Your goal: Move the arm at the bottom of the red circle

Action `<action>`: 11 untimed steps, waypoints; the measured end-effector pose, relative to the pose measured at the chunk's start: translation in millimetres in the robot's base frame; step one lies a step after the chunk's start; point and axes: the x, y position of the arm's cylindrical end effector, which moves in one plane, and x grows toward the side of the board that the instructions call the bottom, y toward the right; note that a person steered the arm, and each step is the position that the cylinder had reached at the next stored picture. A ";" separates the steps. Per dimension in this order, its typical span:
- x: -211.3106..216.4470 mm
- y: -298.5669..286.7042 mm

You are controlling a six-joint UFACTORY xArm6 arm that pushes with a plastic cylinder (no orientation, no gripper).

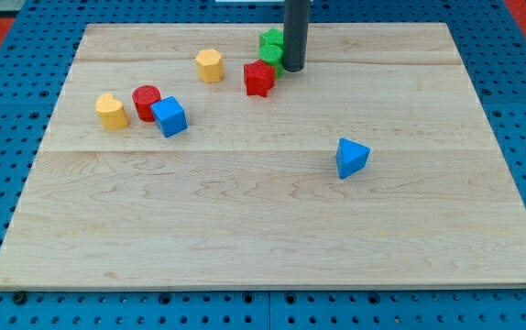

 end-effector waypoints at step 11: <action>134.0 -231.1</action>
